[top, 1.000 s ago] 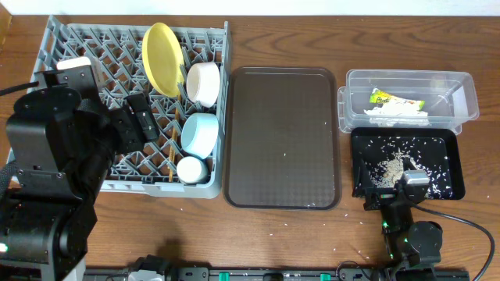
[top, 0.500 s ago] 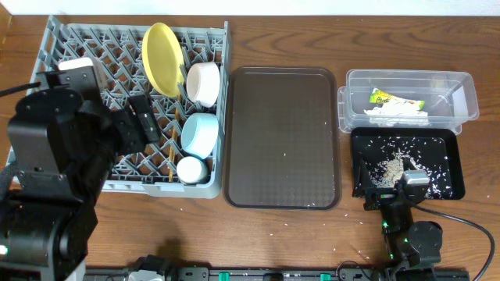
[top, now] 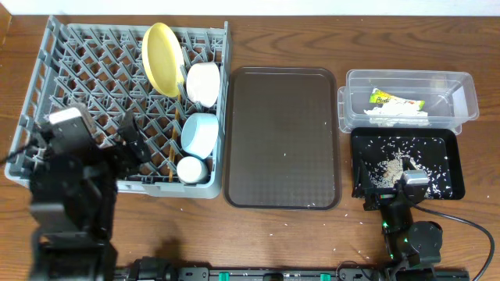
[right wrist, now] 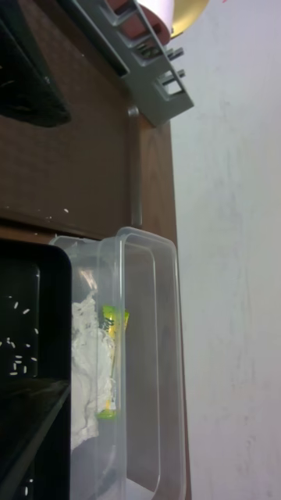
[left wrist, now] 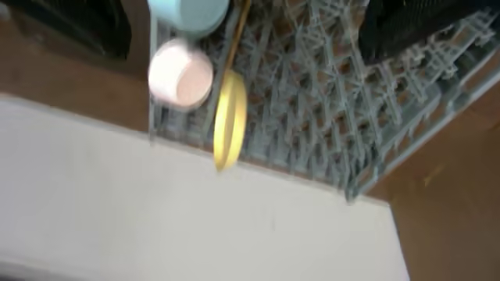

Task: Sort waste into correct bins and load items into the dishwasher

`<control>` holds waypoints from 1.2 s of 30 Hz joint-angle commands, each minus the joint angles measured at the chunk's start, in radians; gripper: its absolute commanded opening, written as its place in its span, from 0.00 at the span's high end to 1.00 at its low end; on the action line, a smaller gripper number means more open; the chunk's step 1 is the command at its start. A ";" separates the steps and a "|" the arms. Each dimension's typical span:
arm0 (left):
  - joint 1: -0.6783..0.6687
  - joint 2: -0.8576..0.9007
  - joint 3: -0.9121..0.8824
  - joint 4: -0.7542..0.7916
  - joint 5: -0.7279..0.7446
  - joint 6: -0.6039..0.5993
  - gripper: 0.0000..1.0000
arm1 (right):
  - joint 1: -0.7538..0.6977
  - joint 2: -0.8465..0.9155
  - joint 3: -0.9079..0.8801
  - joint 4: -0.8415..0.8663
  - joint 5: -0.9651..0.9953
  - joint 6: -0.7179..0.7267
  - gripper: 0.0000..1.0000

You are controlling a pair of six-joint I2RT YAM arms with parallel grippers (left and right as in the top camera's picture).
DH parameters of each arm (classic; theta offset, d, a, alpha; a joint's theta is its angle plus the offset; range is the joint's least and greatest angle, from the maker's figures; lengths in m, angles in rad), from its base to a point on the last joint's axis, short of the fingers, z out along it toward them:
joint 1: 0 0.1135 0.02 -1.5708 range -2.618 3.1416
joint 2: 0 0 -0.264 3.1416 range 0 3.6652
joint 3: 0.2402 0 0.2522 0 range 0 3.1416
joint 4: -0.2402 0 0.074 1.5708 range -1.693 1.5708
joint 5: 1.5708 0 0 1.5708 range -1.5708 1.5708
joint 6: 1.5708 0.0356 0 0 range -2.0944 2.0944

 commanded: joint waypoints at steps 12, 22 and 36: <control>0.080 -0.470 -0.809 0.563 0.074 0.009 0.07 | 0.010 -0.006 -0.002 -0.005 -0.004 -0.007 0.01; 0.080 -0.644 -0.972 0.580 0.086 0.030 0.07 | 0.010 -0.006 -0.002 -0.005 -0.004 -0.007 0.01; 0.080 -0.684 -1.072 0.696 0.080 0.074 0.07 | 0.010 -0.006 -0.002 -0.005 -0.004 -0.007 0.01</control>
